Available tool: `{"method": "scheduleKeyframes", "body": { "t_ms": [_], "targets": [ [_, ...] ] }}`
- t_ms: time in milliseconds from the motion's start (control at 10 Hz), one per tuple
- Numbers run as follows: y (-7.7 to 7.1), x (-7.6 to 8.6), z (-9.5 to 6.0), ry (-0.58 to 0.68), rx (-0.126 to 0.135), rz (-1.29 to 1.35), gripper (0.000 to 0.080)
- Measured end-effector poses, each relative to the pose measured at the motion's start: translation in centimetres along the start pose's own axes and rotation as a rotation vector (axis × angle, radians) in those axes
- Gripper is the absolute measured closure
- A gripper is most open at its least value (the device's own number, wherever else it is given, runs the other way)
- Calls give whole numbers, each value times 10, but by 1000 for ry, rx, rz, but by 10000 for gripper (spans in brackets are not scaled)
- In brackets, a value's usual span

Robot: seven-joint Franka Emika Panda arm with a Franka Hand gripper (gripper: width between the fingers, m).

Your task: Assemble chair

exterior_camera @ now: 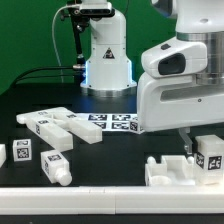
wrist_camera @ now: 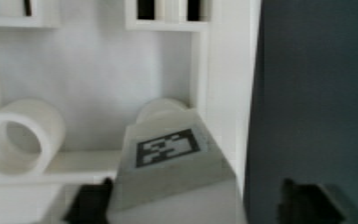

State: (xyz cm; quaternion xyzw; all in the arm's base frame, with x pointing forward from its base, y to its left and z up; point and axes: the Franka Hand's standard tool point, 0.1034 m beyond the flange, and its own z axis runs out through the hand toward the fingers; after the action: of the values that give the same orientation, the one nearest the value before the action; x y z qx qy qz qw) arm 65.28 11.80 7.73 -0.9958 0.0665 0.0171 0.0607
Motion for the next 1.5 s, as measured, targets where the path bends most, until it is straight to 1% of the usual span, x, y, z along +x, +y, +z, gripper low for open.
{"method": "scheduleKeyframes", "body": {
  "t_ms": [100,400,500,600,700,800,900,1000,1100,1200,1300,1400,1500],
  "targets": [
    [1,0,0,0,-2,64,505],
    [1,3,1,42,-3,400,505],
    [2,4,1,76,23,643,505],
    [3,3,2,105,69,871,505],
    [5,3,1,95,107,1010,505],
    [6,3,1,81,127,1123,505],
    [4,2,2,76,127,1163,505],
    [4,2,2,77,125,1142,505],
    [5,2,2,73,113,1034,505],
    [6,2,-3,51,97,882,327],
    [5,2,-6,33,83,712,327],
    [4,1,-8,20,66,549,194],
    [4,3,-7,31,68,507,159]
  ]
}}
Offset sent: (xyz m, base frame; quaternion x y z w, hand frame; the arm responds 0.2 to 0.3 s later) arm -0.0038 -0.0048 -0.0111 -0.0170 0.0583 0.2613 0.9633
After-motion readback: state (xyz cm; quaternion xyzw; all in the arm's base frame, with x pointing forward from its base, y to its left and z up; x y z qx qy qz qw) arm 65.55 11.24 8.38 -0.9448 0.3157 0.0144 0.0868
